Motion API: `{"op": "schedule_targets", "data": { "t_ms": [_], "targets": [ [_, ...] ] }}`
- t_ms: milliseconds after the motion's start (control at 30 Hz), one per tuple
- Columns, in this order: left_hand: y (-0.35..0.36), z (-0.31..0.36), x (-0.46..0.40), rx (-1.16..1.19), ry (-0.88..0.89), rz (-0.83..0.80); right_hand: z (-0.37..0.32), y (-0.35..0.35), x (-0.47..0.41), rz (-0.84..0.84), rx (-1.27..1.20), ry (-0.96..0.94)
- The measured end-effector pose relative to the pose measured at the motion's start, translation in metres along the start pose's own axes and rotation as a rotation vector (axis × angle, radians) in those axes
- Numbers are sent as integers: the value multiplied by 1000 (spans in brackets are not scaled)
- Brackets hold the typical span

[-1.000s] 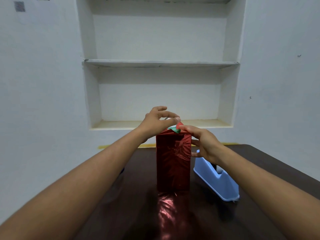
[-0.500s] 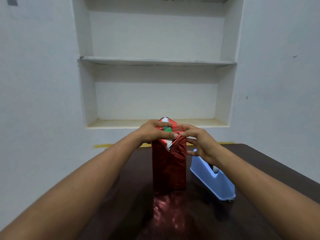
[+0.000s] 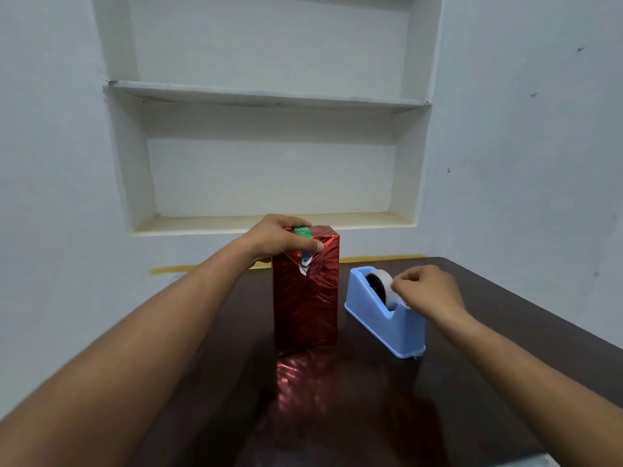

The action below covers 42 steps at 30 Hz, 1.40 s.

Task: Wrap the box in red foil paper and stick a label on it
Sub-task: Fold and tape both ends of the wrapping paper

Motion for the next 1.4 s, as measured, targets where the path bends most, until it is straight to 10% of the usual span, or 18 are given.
{"op": "schedule_targets", "data": {
  "t_ms": [400, 900, 1400],
  "targets": [
    [0, 1, 5, 19, -20, 0, 33, 12, -16, -471, -304, 483],
    [1, 6, 11, 4, -39, 3, 53, 5, 8, -416, -831, 402],
    [2, 7, 14, 11, -51, 5, 79, 12, 10, -382, -686, 489]
  ]
}}
Point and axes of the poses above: each hand's wrist, its own x-axis away from the middle knuckle, its own y-axis out of the palm, z = x × y, the point moved 5 cm from there along -x, towards the middle knuckle, and after that the axes turned 3 degrees about y, right-handed, at the moved point
